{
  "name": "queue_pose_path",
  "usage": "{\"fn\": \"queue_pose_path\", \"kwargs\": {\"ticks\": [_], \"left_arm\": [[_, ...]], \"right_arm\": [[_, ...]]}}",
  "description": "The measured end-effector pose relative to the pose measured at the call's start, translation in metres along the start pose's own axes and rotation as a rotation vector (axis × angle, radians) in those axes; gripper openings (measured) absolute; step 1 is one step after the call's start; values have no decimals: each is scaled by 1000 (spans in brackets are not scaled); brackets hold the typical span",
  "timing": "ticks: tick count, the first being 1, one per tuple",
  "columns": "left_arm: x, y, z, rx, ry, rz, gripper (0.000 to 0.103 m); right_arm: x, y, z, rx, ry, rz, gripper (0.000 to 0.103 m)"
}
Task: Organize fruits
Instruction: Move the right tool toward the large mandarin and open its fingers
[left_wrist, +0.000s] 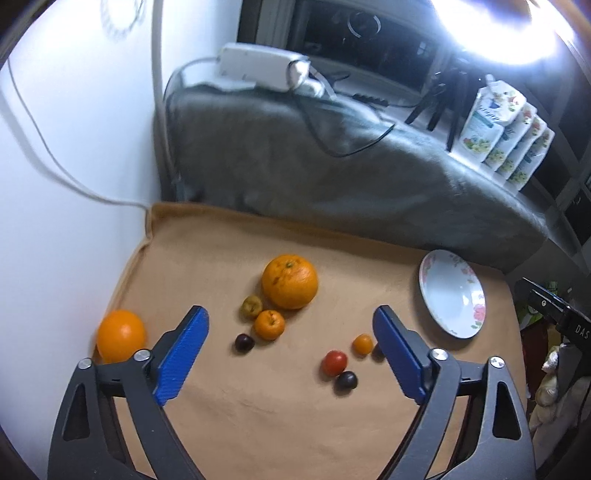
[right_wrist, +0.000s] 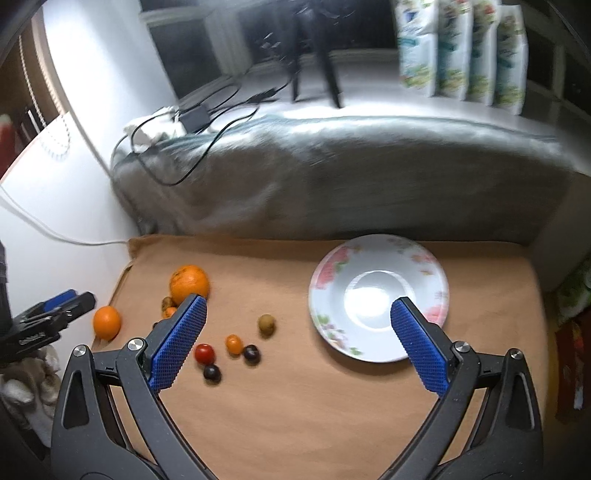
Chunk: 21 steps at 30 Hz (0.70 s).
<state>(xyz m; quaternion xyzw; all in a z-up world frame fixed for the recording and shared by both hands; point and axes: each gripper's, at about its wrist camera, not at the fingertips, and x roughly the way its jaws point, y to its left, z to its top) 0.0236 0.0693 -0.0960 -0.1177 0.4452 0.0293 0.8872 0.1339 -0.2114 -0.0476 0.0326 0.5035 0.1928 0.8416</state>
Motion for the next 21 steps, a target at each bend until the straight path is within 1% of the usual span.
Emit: {"fn": "queue_pose_path", "kwargs": {"ticks": [4, 5, 7, 9, 11, 13, 14, 18, 21], "left_arm": [[22, 24, -4, -73, 47, -36, 86], [27, 28, -4, -84, 56, -42, 85], [40, 38, -6, -102, 81, -42, 78], [50, 45, -8, -115, 97, -49, 78], [58, 50, -10, -115, 107, -52, 77], [66, 53, -11, -108, 119, -57, 71], [70, 55, -12, -109, 127, -61, 70], [83, 58, -10, -132, 144, -97, 66], [90, 55, -7, -114, 149, -121, 61]], "right_arm": [[32, 11, 5, 22, 26, 81, 102], [40, 15, 6, 25, 35, 92, 102], [57, 22, 9, 19, 68, 112, 102], [73, 33, 11, 0, 98, 130, 102], [88, 43, 14, -21, 125, 143, 102], [104, 53, 16, -30, 151, 153, 102], [111, 57, 17, -29, 165, 165, 102], [137, 68, 21, -10, 207, 216, 100], [153, 71, 23, 23, 234, 250, 99]]}}
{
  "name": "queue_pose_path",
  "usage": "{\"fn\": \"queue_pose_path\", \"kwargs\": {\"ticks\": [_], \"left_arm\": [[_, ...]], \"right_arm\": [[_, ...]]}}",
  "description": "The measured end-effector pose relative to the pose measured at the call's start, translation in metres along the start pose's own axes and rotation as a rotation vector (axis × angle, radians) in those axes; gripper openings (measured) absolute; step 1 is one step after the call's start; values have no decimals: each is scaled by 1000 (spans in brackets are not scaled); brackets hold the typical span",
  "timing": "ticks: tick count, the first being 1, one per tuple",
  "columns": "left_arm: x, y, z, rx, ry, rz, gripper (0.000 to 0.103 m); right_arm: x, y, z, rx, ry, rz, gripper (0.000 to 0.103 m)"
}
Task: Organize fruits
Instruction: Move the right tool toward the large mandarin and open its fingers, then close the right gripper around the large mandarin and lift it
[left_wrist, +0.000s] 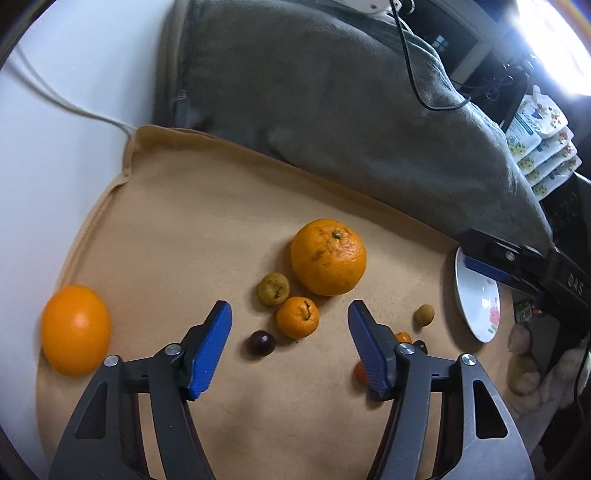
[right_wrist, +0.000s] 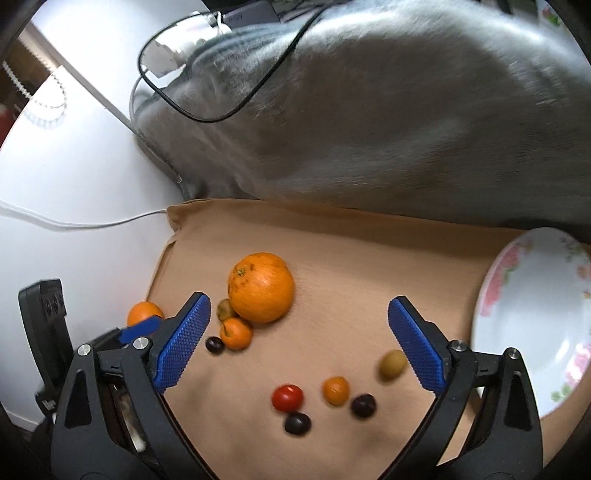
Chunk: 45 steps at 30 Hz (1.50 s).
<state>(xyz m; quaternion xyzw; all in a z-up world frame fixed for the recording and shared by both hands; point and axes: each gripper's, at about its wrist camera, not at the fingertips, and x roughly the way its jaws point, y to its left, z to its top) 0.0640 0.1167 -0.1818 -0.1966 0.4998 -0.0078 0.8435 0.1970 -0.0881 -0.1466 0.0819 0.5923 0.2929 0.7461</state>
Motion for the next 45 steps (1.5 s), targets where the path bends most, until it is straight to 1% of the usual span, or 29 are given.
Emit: {"fn": "queue_pose_path", "kwargs": {"ticks": [1, 3, 6, 8, 17, 22, 26, 31, 34, 36, 37, 38, 41, 45], "left_arm": [[3, -1, 1, 7, 5, -12, 58], [9, -2, 4, 10, 14, -29, 55], [19, 0, 9, -4, 26, -58, 54], [25, 0, 12, -9, 30, -82, 54], [46, -10, 22, 57, 52, -116, 54], [51, -10, 26, 63, 67, -129, 54], [52, -8, 25, 75, 82, -138, 54], [57, -10, 27, 86, 94, -152, 54], [56, -6, 29, 86, 85, -153, 55], [54, -1, 29, 79, 81, -165, 58], [54, 1, 28, 79, 85, -172, 60], [55, 4, 25, 77, 89, -181, 61], [52, 5, 23, 85, 78, -184, 61], [49, 6, 23, 110, 75, -173, 61]], "right_arm": [[6, -1, 1, 9, 6, 6, 99], [17, -3, 4, 32, 21, 19, 99], [31, -6, 7, 70, 48, 49, 99], [42, -8, 7, 95, 71, 68, 90], [76, -13, 9, 160, 135, 118, 88], [90, -15, 10, 185, 166, 130, 85], [102, -18, 8, 216, 190, 161, 84], [111, -17, 6, 214, 223, 160, 84], [114, -17, 8, 223, 228, 163, 80], [116, -17, 10, 233, 236, 179, 77], [118, -16, 10, 237, 244, 190, 73], [119, -15, 11, 242, 250, 202, 66], [118, -10, 13, 237, 247, 182, 66], [115, -10, 11, 237, 246, 180, 66]]}}
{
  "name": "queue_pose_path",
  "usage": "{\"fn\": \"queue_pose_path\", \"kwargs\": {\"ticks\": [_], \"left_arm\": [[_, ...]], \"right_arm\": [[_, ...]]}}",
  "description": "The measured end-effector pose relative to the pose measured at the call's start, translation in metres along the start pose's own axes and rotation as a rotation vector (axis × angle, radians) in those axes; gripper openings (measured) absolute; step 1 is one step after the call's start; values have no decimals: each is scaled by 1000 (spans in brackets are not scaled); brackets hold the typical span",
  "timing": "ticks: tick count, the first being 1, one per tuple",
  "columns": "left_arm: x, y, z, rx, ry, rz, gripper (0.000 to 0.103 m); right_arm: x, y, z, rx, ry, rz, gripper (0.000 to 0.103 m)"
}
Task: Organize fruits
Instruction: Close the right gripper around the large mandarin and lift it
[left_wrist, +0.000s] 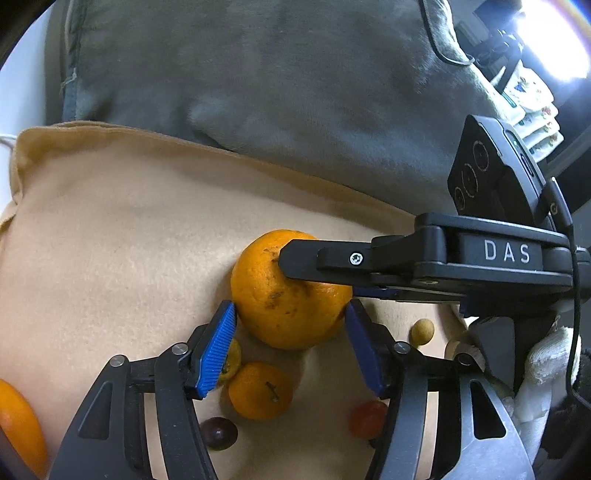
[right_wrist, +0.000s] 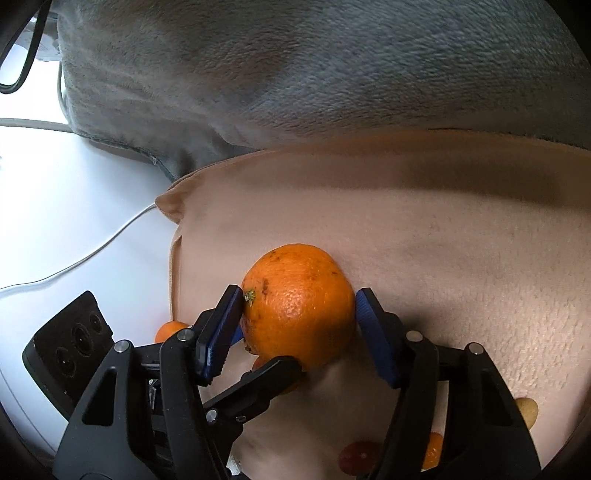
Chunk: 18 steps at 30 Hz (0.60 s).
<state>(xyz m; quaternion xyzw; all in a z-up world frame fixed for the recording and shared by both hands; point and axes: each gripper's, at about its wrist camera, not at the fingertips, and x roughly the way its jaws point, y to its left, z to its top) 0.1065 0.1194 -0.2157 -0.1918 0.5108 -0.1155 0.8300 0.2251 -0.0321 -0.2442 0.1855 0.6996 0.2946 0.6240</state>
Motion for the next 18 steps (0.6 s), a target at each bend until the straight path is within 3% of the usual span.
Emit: {"fn": "queue_pose_path", "kwargs": {"ticks": [9, 18], "left_arm": [[-10, -21, -1, 24, -6, 18, 61], [-22, -62, -5, 90, -17, 0, 61]], "right_arm": [[-13, 1, -10, 21, -27, 9, 66], [-61, -13, -30, 42, -93, 8, 66]]}}
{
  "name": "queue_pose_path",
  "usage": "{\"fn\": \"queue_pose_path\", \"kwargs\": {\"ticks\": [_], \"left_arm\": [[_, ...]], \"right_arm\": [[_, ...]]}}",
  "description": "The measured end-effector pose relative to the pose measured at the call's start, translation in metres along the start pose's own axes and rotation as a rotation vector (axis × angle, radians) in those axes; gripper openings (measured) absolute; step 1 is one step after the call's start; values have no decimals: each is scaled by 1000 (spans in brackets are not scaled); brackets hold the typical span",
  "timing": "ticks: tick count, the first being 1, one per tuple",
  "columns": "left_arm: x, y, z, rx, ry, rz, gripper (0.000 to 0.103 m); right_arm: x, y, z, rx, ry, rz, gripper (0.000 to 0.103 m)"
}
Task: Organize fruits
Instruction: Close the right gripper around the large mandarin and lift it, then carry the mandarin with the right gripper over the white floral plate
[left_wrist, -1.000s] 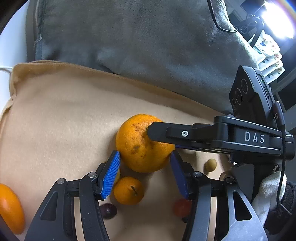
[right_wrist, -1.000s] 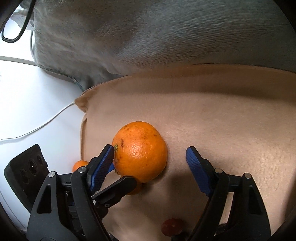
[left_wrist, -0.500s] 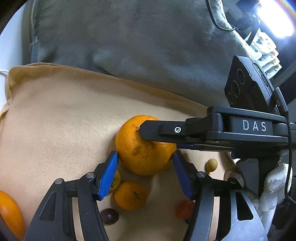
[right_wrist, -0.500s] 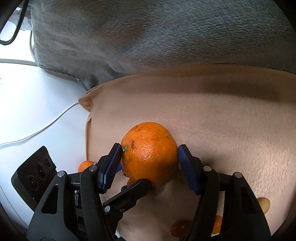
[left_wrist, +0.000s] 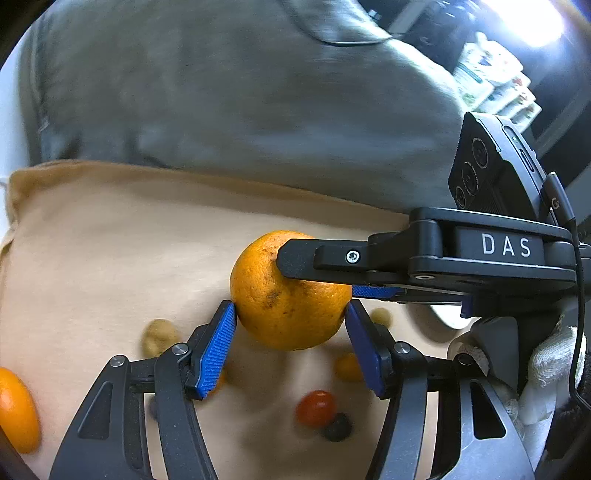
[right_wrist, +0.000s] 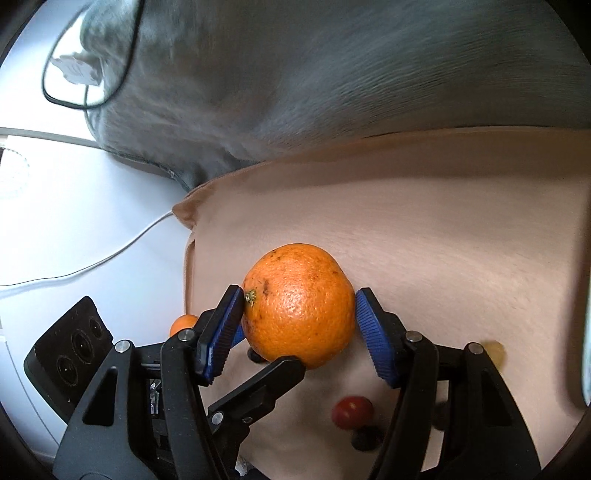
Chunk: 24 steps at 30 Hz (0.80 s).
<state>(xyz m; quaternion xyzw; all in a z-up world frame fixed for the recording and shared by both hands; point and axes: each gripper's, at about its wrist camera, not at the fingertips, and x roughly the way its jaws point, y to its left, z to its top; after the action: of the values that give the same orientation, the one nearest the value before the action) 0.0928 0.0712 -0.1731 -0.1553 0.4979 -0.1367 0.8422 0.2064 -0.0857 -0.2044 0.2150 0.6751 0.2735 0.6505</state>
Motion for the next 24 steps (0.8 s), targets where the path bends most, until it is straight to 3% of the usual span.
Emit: {"fn": "queue_pose_path", "kwargs": {"ticks": [8, 24], "left_arm": [[-1, -54, 2, 85, -5, -45, 61], [50, -131, -5, 176, 71, -143, 61]], "right_arm": [[-56, -29, -12, 44, -83, -17, 66], [-142, -114, -41, 163, -164, -83, 66]]}}
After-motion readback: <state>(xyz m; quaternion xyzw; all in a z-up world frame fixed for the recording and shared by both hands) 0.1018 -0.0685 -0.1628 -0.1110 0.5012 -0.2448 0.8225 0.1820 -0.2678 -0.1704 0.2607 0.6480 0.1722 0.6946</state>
